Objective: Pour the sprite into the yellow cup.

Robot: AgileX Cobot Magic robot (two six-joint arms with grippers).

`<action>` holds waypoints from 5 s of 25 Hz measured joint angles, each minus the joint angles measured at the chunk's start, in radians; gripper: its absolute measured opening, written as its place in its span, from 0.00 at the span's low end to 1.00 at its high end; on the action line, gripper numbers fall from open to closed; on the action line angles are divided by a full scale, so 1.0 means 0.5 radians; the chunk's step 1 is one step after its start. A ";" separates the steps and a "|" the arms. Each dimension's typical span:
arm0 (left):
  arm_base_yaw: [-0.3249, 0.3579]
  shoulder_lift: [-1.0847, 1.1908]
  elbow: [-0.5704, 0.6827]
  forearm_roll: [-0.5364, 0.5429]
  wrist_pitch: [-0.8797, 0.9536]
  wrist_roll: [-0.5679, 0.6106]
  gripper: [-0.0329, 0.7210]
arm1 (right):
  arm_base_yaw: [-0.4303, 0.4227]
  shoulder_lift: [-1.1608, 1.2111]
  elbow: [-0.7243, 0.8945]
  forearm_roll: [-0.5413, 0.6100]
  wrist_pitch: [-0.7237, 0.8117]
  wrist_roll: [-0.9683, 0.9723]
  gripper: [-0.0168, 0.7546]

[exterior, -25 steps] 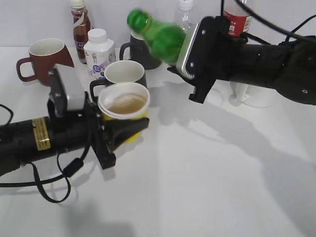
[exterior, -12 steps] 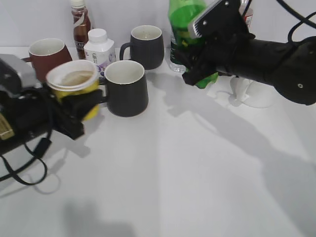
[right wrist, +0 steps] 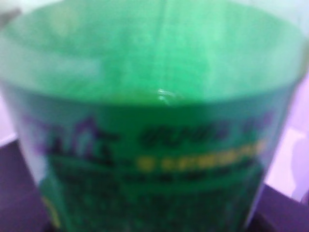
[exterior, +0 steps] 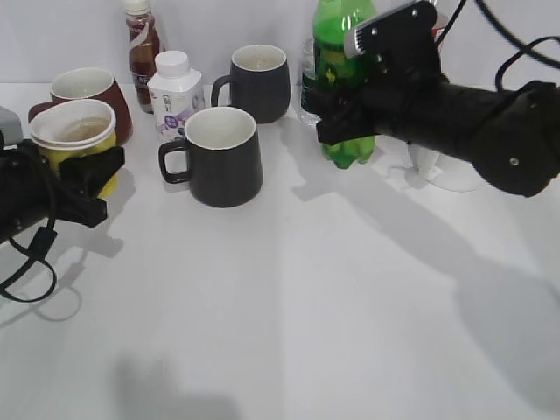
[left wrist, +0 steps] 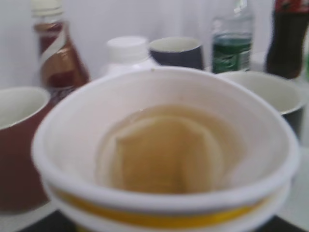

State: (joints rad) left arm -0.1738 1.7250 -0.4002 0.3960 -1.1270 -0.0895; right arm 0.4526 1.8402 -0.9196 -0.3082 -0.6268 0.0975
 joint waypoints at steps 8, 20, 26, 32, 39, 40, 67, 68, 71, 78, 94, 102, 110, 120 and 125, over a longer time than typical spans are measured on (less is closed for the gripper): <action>0.004 0.220 -0.135 -0.080 0.002 0.056 0.47 | 0.000 0.096 0.000 0.050 -0.044 0.007 0.58; 0.004 0.611 -0.403 -0.118 -0.115 0.062 0.47 | 0.000 0.109 0.000 0.084 -0.073 0.008 0.58; 0.004 0.685 -0.416 -0.122 -0.201 0.062 0.58 | 0.000 0.109 0.000 0.084 -0.074 0.008 0.58; 0.004 0.692 -0.416 -0.125 -0.178 0.062 0.73 | 0.000 0.109 0.000 0.084 -0.078 0.006 0.58; 0.004 0.686 -0.399 -0.123 -0.172 0.062 0.82 | 0.000 0.111 0.000 0.084 -0.126 0.006 0.58; 0.004 0.677 -0.380 -0.125 -0.172 0.062 0.83 | 0.000 0.111 0.000 0.084 -0.130 0.006 0.58; 0.010 0.362 0.124 -0.204 -0.171 0.067 0.83 | 0.000 0.351 0.000 0.087 -0.409 0.058 0.66; 0.010 0.315 0.149 -0.200 -0.171 0.067 0.83 | 0.000 0.351 0.000 0.087 -0.407 0.058 0.66; 0.010 0.169 0.222 -0.176 -0.171 0.067 0.83 | 0.000 0.351 0.006 0.087 -0.405 0.058 0.67; 0.010 -0.123 0.308 0.097 -0.100 -0.319 0.83 | 0.000 0.242 0.177 0.123 -0.420 0.059 0.73; 0.010 -1.107 0.315 0.077 1.233 -0.958 0.75 | 0.000 0.131 0.335 0.118 -0.240 0.171 0.85; -0.017 -1.517 0.048 -0.225 2.518 -1.015 0.74 | 0.000 -0.157 0.422 0.118 0.413 0.345 0.85; -0.271 -1.749 -0.432 -0.336 3.874 -0.937 0.73 | 0.000 -0.584 0.422 0.134 1.524 0.452 0.75; -0.418 -2.174 -0.517 -0.629 4.677 -0.333 0.72 | 0.000 -1.338 0.422 0.372 2.900 0.101 0.62; -0.420 -2.522 -0.432 -0.737 4.679 -0.090 0.72 | 0.000 -1.844 0.520 0.445 3.157 0.068 0.62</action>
State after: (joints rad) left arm -0.3837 0.4642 -0.6163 0.0273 1.2124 -0.1347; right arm 0.4526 0.9179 -0.6595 -0.0859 0.9516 0.1315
